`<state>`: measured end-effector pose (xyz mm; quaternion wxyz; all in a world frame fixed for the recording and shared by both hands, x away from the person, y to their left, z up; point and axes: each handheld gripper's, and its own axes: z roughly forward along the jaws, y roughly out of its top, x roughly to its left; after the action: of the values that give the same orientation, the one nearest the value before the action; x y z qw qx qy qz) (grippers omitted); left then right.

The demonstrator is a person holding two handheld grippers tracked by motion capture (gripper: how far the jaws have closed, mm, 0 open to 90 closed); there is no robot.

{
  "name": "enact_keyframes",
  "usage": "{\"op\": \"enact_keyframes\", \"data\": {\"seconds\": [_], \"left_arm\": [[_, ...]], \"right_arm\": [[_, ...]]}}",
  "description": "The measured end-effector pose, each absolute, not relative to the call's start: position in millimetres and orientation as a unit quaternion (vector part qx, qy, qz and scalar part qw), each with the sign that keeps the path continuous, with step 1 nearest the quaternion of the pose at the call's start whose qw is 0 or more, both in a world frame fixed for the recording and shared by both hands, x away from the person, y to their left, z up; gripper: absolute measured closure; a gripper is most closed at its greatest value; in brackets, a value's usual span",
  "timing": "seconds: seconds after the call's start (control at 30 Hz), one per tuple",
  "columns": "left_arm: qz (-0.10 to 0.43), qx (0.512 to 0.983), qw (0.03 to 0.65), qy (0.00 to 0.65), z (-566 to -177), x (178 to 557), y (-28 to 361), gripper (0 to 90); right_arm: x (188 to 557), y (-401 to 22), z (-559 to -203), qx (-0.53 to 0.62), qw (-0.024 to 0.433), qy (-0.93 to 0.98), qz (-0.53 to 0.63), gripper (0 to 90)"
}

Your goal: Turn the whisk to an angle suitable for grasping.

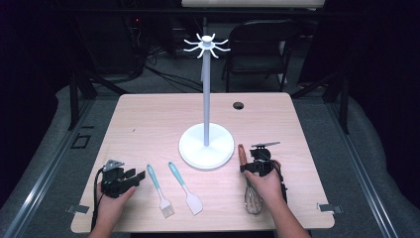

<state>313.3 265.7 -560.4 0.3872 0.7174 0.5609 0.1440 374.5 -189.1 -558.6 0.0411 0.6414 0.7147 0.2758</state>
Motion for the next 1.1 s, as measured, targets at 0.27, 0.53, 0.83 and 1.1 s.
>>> {"op": "enact_keyframes", "data": {"seconds": [0.27, 0.53, 0.83, 1.1], "left_arm": [[0.143, 0.718, 0.386, 0.562, -561, 314, 265, 52.6], [0.14, 0.719, 0.389, 0.558, -561, 314, 265, 52.3], [0.136, 0.722, 0.398, 0.55, -560, 314, 260, 51.6], [0.135, 0.723, 0.408, 0.541, -555, 312, 255, 50.5]], "right_arm": [[374, -191, -559, 0.641, 0.046, 0.714, 0.276, 69.9], [372, -198, -558, 0.637, 0.047, 0.715, 0.285, 70.8], [367, -208, -552, 0.635, 0.044, 0.706, 0.31, 70.8], [356, -211, -539, 0.607, 0.055, 0.711, 0.352, 70.9]]}}
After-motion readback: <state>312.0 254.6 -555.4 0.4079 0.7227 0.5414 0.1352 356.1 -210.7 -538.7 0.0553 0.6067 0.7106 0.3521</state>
